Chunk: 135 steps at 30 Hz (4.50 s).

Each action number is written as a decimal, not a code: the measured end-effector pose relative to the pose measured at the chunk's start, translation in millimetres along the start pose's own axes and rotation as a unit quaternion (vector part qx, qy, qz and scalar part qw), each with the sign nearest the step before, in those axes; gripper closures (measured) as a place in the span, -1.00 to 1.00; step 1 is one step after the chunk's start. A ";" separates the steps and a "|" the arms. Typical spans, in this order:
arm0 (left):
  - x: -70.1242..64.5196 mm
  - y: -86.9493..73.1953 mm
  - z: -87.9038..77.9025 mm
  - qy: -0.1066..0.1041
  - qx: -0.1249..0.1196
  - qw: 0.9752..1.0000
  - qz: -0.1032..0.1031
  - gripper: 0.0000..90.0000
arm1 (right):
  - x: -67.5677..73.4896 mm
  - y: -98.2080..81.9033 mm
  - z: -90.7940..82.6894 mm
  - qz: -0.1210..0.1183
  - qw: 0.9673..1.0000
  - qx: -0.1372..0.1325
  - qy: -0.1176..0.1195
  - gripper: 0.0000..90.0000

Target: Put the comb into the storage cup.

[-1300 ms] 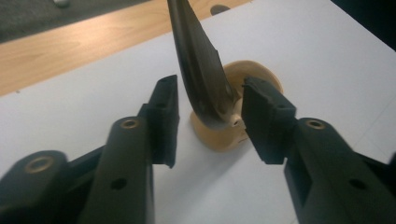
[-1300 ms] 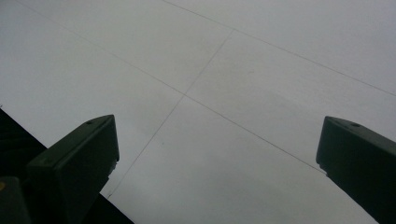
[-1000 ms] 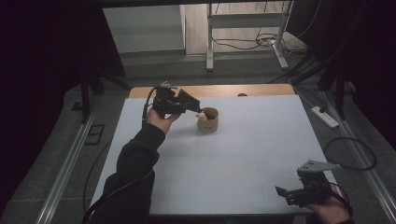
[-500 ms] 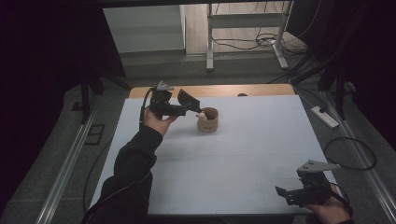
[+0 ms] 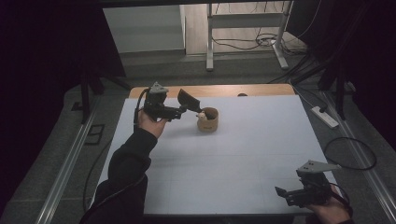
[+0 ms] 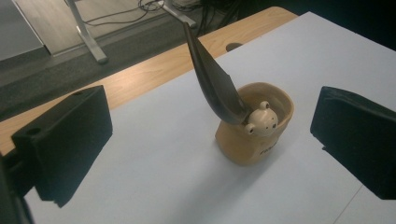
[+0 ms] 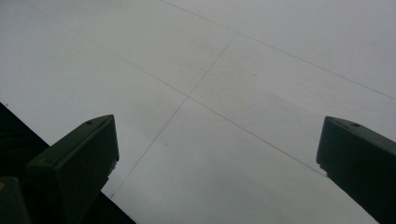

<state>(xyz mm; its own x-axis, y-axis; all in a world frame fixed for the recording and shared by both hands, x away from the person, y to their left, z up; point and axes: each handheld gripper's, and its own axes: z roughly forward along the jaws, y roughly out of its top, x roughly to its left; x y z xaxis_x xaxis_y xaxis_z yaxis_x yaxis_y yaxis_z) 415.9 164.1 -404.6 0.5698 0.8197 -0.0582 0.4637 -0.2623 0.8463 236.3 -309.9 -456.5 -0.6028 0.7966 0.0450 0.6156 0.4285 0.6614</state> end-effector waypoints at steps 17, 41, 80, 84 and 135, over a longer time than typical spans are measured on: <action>2.0 -12.0 -23.4 -0.023 -0.054 0.998 -0.011 -1.00 | 0.4 0.2 0.2 -0.003 1.000 0.001 -0.001 -1.00; -2.4 -42.1 -27.9 -0.035 -0.075 0.996 -0.018 -1.00 | -2.2 -0.3 -3.6 0.014 0.999 -0.024 -0.026 -1.00; -15.6 -68.3 -48.0 -0.041 -0.028 0.998 -0.032 -1.00 | -4.1 -1.3 -5.0 0.022 0.998 -0.044 -0.049 -1.00; -18.3 -70.4 -52.1 -0.041 -0.028 0.998 -0.032 -1.00 | -3.8 -1.2 -4.6 0.021 0.998 -0.041 -0.051 -1.00; -41.2 -93.6 -90.3 -0.044 -0.029 0.998 -0.033 -1.00 | -3.0 -1.3 -5.3 0.015 0.998 -0.044 -0.042 -1.00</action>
<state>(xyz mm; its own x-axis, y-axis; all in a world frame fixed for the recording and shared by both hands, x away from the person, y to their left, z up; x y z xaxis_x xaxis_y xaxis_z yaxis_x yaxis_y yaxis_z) 287.7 200.8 -433.7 0.5981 0.7857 -0.1579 0.4625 -0.1775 0.8686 234.6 -315.2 -453.4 -0.5382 0.8428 0.0054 0.5839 0.3682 0.7235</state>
